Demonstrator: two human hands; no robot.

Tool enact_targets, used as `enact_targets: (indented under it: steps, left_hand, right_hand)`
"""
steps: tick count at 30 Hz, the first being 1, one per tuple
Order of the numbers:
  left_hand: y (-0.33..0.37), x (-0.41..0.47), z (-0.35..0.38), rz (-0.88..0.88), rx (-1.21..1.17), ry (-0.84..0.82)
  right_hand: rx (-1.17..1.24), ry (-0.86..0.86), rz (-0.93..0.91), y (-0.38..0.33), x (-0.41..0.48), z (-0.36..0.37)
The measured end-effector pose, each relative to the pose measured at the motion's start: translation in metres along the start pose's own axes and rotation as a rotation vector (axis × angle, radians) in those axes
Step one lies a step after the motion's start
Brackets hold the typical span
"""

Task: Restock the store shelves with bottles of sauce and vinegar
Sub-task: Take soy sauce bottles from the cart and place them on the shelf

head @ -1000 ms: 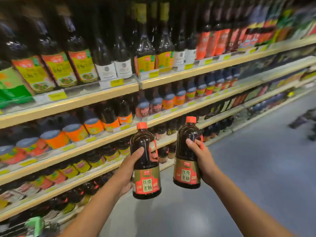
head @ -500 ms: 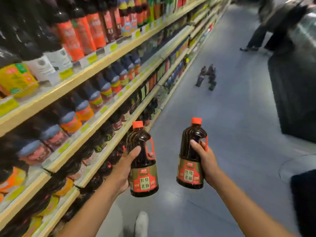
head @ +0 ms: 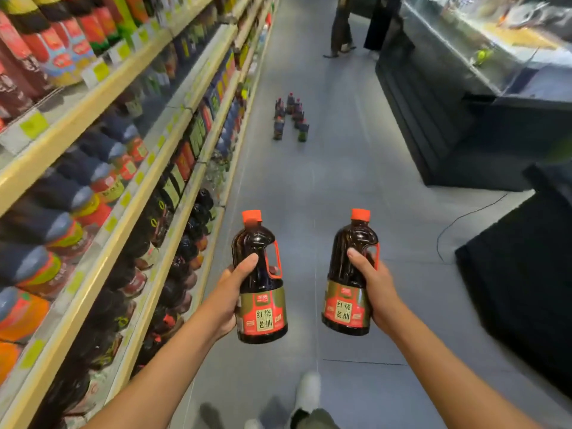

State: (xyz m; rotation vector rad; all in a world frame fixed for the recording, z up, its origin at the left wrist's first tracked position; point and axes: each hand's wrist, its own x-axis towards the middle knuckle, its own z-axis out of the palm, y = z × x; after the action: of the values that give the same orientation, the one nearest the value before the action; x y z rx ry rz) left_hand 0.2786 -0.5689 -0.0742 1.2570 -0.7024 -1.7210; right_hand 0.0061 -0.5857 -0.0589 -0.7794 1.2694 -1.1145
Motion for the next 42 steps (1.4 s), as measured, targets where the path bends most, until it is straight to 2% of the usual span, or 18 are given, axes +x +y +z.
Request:
enact_targets:
  steps: [9, 15, 24, 31, 42]
  left_hand:
    - [0.044, 0.127, 0.049, -0.051, 0.087, -0.050]
    - [0.076, 0.202, 0.070, -0.032, 0.006, -0.016]
    - [0.133, 0.312, 0.064, -0.004, -0.092, -0.024]
    - [0.195, 0.417, 0.043, 0.015, -0.002, -0.048]
    - [0.278, 0.565, 0.042, 0.017, -0.005, -0.044]
  right_hand:
    - [-0.013, 0.046, -0.012, -0.034, 0.115, -0.036]
    - [-0.044, 0.004, -0.006, -0.071, 0.210, -0.046]
    - [-0.068, -0.073, 0.010, -0.118, 0.339, -0.013]
    - [-0.072, -0.027, 0.009, -0.142, 0.439, 0.020]
    - [-0.055, -0.035, 0.011, -0.192, 0.593, 0.049]
